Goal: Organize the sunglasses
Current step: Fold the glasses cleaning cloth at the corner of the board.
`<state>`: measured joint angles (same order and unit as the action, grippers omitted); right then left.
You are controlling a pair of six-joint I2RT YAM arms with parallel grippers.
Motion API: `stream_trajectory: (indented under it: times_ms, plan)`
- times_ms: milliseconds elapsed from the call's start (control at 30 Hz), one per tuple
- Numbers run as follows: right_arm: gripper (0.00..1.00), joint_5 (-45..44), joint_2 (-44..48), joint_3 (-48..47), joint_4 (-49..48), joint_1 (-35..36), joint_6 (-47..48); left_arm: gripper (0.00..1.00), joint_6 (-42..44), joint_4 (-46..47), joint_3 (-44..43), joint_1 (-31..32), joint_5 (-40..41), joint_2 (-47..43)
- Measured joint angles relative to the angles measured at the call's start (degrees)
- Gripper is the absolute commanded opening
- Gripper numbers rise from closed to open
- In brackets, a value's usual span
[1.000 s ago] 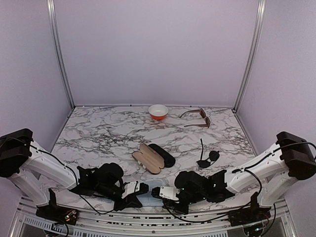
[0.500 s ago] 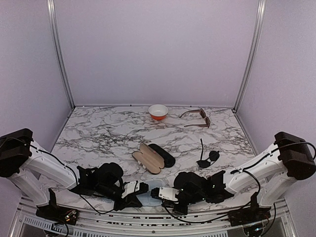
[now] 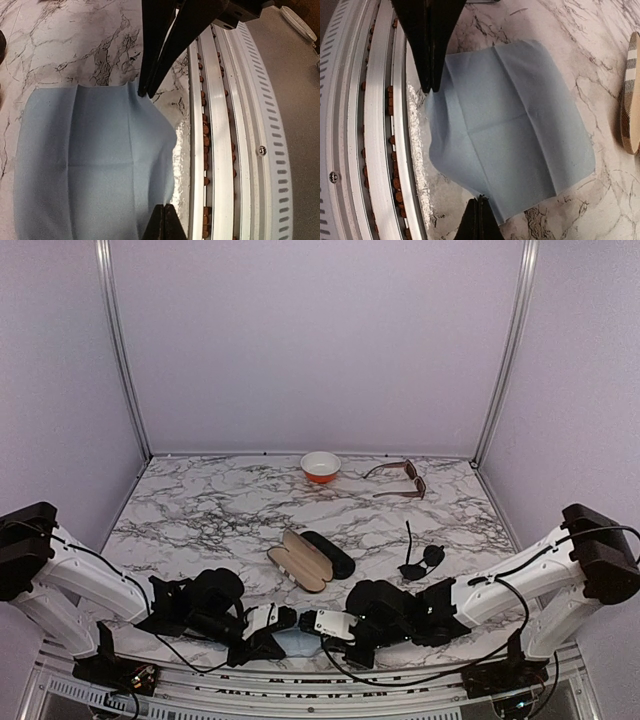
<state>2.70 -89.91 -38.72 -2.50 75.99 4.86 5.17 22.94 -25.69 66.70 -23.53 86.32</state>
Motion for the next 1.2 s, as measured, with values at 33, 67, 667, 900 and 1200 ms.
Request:
stream_trajectory:
  times_ms: [33, 67, 667, 900, 1200]
  plan:
    - [0.00, -0.6, 0.1, -0.2, 0.0, 0.0, 0.0, 0.00, -0.2, 0.0, 0.0, 0.0, 0.0, -0.1]
    - [0.00, -1.3, 0.3, -0.3, 0.2, 0.0, 0.2, 0.00, -0.3, 0.0, 0.0, 0.0, 0.1, -0.1]
    - [0.00, -10.9, 0.4, -3.9, 3.2, 0.0, 1.6, 0.00, -4.4, 0.0, 0.3, -2.4, 4.5, -2.4]
    - [0.00, -12.7, 0.0, -4.3, 3.6, -0.2, 2.3, 0.00, -5.0, 0.0, 0.3, -3.2, 5.4, -2.4]
    - [0.00, -14.0, -1.4, -5.7, 3.6, -0.7, 2.5, 0.00, -5.7, 0.0, 0.3, -3.9, 6.8, -2.4]
